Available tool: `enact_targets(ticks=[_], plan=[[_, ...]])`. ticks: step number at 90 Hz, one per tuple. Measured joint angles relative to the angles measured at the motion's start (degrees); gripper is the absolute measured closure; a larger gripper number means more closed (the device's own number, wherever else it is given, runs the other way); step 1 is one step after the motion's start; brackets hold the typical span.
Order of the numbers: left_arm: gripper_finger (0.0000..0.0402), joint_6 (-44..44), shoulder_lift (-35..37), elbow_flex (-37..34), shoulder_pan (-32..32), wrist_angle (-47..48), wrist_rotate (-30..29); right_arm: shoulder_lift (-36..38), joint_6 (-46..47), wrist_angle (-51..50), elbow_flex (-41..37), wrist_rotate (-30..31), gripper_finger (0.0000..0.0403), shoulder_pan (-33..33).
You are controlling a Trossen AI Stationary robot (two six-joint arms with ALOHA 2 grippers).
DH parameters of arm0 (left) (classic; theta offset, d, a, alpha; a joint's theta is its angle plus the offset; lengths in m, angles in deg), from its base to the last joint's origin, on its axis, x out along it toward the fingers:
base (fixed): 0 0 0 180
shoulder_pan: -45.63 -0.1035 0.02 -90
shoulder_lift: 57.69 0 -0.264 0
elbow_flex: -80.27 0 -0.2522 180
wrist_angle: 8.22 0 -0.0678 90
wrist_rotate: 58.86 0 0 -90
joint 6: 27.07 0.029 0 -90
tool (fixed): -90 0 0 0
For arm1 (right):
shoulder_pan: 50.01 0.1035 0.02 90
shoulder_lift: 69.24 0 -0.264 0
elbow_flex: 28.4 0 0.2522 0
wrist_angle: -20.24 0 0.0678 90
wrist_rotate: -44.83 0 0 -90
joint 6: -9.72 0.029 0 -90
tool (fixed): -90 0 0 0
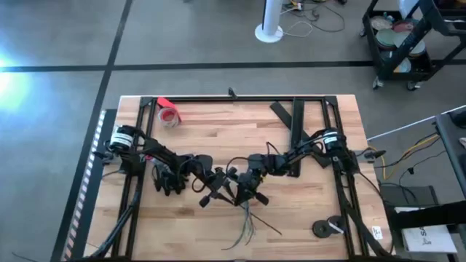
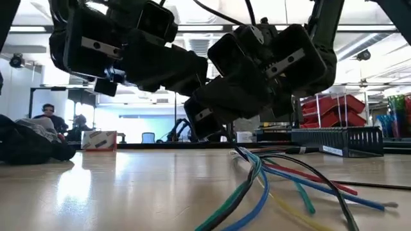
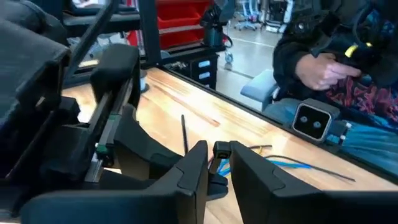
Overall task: Ziptie cables
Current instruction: Wrap the zip tie around the cable bundle
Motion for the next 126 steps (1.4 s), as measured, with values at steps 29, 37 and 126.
enact_targets(ticks=[29,37,126], plan=[[0.036,-1.0,-0.07,-4.63,2.39,-8.29,-7.91,0.0,-0.52,0.38,0.41,0.42,0.0403,-0.31],[0.0353,-0.99,-0.57,-4.46,2.49,-8.73,-8.18,0.0,-0.3,0.15,0.72,0.39,0.0403,-0.31],[0.0337,-6.04,-7.65,-5.24,2.93,-25.2,-9.48,0.0,-0.33,-1.28,0.79,0.36,0.0403,-0.24]])
